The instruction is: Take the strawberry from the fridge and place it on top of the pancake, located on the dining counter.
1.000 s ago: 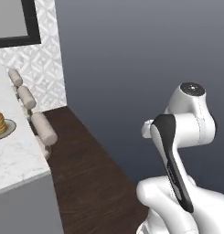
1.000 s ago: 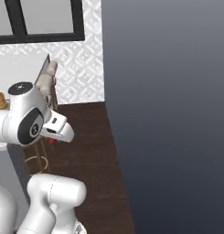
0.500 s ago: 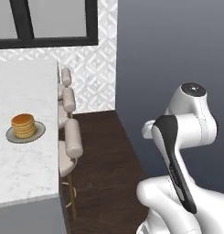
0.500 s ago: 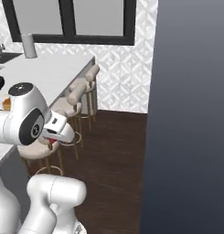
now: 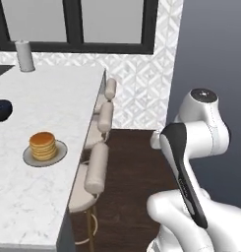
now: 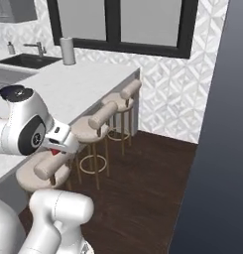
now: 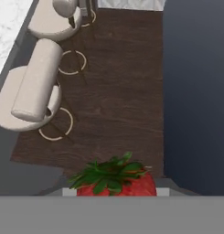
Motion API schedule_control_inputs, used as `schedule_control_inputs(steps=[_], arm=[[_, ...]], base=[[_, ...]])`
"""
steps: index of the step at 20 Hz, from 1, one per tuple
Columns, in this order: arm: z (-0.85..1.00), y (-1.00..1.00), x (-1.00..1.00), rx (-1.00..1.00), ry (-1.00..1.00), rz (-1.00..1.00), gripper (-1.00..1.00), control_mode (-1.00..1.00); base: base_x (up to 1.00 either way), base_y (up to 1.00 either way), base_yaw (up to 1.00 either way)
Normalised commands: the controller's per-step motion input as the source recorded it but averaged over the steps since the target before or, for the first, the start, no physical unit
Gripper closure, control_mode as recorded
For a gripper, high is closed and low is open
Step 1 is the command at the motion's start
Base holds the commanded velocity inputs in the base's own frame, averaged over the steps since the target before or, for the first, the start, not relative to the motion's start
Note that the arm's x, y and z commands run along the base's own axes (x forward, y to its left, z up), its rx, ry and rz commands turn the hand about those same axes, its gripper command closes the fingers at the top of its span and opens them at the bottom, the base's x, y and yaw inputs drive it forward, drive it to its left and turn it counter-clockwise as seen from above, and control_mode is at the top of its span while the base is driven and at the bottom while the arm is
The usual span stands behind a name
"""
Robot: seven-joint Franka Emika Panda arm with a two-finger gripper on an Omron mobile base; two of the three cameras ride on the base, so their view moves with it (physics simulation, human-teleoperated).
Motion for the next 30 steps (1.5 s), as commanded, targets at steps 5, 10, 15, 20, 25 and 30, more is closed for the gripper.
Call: schedule_control_inputs(steps=[5, 10, 15, 20, 25, 30], arm=[[0.00, 0.00, 0.00, 0.00, 0.00, 0.00, 1.00, 1.00], [0.00, 0.00, 0.00, 0.00, 0.00, 0.00, 1.00, 1.00], [0.00, 0.00, 0.00, 0.00, 0.00, 0.00, 1.00, 1.00], [0.00, 0.00, 0.00, 0.00, 0.00, 0.00, 1.00, 1.00], [0.00, 0.00, 0.00, 0.00, 0.00, 0.00, 1.00, 1.00], [0.00, 0.00, 0.00, 0.00, 0.00, 0.00, 1.00, 1.00]], base=[[0.27, -0.78, 0.59], [0.01, -0.61, 0.76], [0.05, -0.58, 0.80], [0.35, -0.63, 0.72], [0.40, -0.69, 0.70], [0.46, -0.80, 0.57]])
